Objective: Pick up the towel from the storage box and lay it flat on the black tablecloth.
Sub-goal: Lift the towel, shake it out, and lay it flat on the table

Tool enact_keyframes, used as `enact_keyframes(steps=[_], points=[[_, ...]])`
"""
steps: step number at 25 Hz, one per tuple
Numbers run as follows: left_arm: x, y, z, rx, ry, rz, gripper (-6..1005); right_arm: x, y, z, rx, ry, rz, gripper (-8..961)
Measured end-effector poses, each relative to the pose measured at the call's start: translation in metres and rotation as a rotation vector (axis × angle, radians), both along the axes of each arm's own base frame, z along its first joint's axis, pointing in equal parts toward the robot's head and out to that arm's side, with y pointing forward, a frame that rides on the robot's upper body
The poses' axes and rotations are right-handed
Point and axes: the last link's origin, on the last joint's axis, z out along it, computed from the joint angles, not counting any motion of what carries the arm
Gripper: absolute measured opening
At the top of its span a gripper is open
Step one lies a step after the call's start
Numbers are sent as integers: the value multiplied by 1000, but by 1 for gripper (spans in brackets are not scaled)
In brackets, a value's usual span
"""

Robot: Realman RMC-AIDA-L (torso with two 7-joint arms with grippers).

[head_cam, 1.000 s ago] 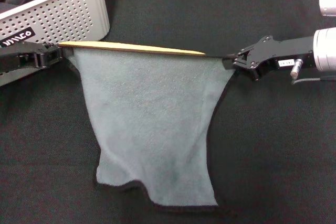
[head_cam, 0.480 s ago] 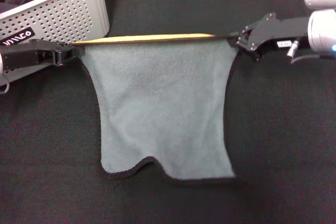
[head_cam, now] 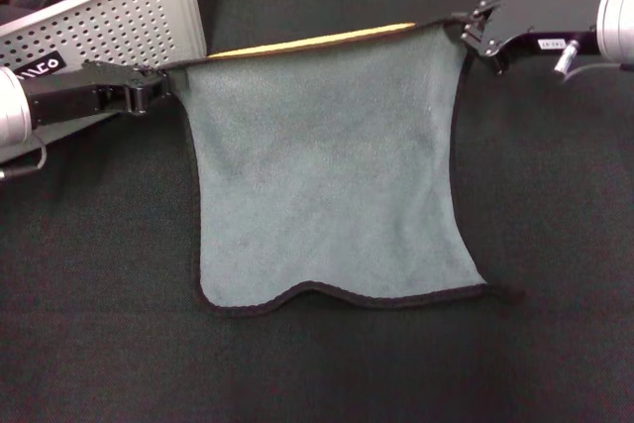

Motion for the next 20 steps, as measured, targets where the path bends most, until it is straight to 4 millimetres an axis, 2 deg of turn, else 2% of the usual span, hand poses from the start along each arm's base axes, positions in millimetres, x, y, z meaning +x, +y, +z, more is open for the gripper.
enact_keyframes(steps=[7,20], points=[[1,0,-7,-2,3,-2,12,9,0,-5,7,-8,-26,92],[18,19,-34,54,77,-55,15,12,16,-19,59,-80,-19,96]])
